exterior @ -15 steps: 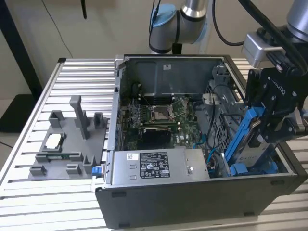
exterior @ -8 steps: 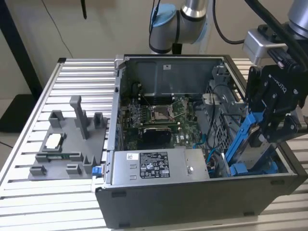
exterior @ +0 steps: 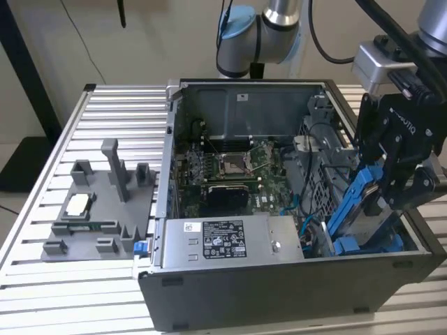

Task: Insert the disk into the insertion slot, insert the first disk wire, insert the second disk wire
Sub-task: 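Insert the disk into the insertion slot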

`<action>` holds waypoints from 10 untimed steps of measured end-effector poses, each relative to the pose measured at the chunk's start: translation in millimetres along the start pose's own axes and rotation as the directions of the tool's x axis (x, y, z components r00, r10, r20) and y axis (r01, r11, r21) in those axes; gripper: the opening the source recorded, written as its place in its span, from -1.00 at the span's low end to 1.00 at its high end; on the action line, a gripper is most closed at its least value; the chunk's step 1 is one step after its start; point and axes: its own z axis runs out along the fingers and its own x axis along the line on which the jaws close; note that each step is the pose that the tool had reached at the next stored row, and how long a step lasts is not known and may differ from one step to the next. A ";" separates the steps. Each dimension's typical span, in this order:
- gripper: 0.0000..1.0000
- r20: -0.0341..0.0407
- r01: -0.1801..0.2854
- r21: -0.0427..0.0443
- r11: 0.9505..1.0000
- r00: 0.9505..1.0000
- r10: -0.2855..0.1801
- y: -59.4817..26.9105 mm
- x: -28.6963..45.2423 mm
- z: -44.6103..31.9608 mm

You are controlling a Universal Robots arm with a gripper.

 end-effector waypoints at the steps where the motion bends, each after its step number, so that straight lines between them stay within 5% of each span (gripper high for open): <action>1: -0.02 0.001 0.000 0.000 1.000 1.000 0.000 0.1 0.0 0.1; 6: -0.36 0.013 0.000 0.000 1.000 1.000 0.000 0.6 0.0 1.2; 10: -0.36 0.023 0.000 0.000 1.000 1.000 0.000 1.0 0.0 1.6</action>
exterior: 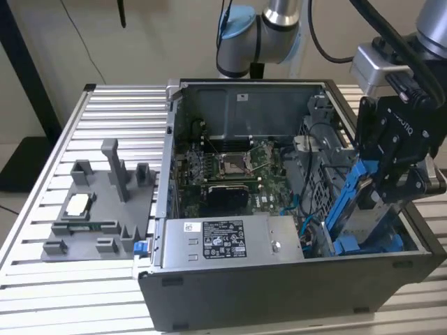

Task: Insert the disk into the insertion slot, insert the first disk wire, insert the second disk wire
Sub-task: 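Insert the disk into the insertion slot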

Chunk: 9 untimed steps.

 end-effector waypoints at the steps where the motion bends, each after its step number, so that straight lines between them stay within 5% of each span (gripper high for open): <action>1: -0.36 0.001 0.000 0.000 1.000 1.000 0.000 0.0 -0.1 0.3; 6: -0.20 0.002 0.000 0.000 1.000 1.000 0.000 0.1 0.1 -0.7; 9: -0.20 0.003 0.000 0.000 1.000 1.000 0.000 0.3 -0.6 -8.6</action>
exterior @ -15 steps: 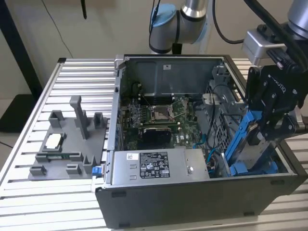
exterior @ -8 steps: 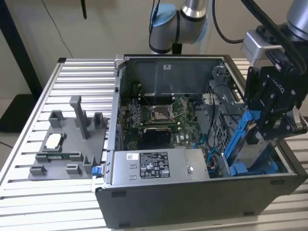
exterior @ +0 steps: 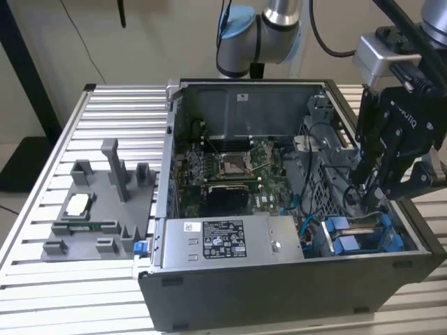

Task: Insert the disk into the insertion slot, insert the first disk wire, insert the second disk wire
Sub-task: 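Insert the disk into the insertion slot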

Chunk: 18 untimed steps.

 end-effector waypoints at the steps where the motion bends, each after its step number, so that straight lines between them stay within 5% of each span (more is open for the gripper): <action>1: -0.20 0.000 0.000 0.000 1.000 1.000 0.000 0.0 -0.3 -1.9; 7: -0.20 0.002 0.000 0.003 1.000 1.000 0.000 0.1 -4.4 -13.4; 12: -0.20 0.005 0.001 0.029 1.000 1.000 -0.001 0.0 -14.3 -12.3; 18: -0.20 0.006 0.001 0.033 0.999 1.000 -0.002 -0.1 -26.3 -2.6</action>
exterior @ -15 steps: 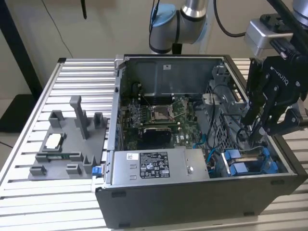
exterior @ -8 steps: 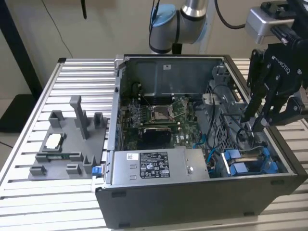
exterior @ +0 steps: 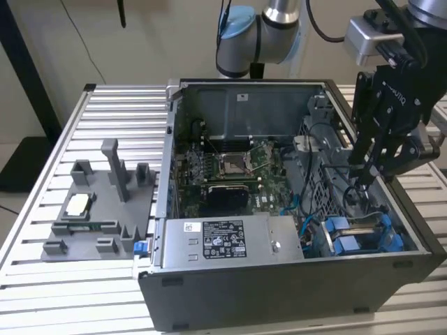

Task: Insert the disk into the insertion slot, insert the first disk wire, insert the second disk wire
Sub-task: 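Insert the disk into the insertion slot, then insert the first disk wire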

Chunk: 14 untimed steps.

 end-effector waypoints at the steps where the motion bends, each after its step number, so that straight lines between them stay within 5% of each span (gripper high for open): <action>1: -0.20 0.001 0.000 0.001 1.000 1.000 0.000 0.0 -0.8 1.1; 14: -0.20 0.016 0.002 0.037 0.999 1.000 -0.003 -0.4 -5.8 7.6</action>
